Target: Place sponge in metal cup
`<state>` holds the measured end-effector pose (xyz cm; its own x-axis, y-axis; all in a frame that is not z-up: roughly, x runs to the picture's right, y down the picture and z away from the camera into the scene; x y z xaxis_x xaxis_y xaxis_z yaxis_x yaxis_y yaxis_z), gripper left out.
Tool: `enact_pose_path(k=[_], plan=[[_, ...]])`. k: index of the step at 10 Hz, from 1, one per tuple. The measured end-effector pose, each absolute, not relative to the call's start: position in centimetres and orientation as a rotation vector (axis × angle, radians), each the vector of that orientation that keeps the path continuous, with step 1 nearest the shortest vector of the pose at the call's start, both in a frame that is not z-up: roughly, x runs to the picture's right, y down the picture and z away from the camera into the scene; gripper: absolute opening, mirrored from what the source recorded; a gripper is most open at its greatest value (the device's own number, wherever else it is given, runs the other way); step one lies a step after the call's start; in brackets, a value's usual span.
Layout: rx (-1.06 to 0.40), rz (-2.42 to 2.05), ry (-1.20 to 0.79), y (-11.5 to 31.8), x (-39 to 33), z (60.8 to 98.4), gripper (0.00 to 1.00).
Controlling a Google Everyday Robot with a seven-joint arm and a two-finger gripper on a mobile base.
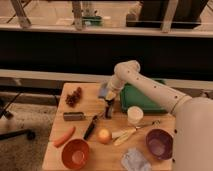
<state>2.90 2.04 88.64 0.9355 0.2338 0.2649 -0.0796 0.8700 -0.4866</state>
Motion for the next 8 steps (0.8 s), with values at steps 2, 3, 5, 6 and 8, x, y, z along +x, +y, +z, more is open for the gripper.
enact_pose_path(k=[2, 3, 5, 6, 8], plan=[[-0.499, 0.169, -0.317, 2.5, 3.4, 89.0, 0.00], [-0.506, 0.170, -0.313, 2.9, 3.5, 89.2, 0.00], [-0.517, 0.163, -0.311, 3.4, 3.3, 89.4, 0.00], [-0.522, 0.161, -0.313, 3.5, 3.1, 89.5, 0.02], [-0.538, 0.142, -0.326, 3.8, 2.9, 89.4, 0.18]])
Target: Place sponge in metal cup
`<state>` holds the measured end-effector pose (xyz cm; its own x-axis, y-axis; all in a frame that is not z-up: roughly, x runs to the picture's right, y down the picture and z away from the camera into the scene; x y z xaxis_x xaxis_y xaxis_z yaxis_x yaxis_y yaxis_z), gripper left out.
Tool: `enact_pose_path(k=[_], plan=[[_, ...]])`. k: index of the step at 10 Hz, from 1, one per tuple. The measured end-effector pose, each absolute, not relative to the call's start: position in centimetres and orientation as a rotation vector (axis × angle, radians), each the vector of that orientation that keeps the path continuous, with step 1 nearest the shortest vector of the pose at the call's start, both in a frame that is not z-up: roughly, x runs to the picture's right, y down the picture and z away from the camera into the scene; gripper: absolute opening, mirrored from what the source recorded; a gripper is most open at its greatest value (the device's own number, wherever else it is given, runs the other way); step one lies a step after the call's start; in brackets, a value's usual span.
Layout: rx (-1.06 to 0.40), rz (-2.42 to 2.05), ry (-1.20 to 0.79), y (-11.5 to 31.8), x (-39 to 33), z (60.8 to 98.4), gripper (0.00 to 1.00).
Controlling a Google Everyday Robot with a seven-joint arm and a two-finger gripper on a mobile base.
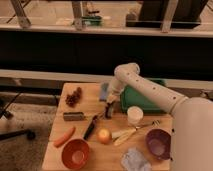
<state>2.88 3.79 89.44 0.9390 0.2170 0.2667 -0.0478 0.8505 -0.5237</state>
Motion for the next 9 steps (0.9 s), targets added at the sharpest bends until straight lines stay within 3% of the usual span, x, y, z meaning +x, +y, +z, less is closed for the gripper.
enact_pose_path(k=[6, 9], plan=[[-0.566, 0.135, -0.337, 3.90, 2.82, 89.09, 0.78], [-0.563, 0.140, -0.339, 3.60, 2.82, 88.94, 0.80]])
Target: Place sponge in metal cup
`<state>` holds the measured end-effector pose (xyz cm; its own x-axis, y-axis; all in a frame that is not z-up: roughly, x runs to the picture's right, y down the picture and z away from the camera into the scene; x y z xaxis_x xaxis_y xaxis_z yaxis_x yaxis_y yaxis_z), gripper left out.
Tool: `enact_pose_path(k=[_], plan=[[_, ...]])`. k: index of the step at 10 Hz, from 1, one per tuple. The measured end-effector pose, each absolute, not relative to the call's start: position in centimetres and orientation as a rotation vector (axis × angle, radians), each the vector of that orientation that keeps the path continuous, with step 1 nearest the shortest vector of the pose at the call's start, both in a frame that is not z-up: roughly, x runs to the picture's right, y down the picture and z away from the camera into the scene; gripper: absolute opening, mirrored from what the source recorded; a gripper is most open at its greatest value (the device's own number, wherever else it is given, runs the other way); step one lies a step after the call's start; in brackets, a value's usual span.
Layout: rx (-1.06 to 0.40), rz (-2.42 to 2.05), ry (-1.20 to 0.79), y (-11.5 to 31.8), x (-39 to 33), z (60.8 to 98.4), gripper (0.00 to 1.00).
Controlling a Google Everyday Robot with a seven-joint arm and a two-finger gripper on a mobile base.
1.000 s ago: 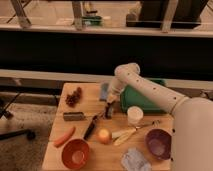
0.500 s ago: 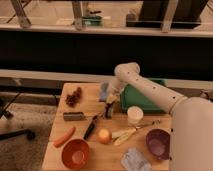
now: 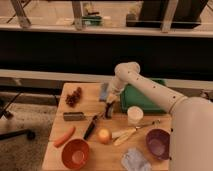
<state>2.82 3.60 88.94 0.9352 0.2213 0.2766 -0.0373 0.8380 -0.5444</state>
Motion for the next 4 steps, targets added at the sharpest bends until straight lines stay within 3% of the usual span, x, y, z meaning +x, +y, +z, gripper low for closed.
enact_pose_path(k=[4], plan=[[-0.562, 0.141, -0.342, 3.49, 2.74, 88.86, 0.80]])
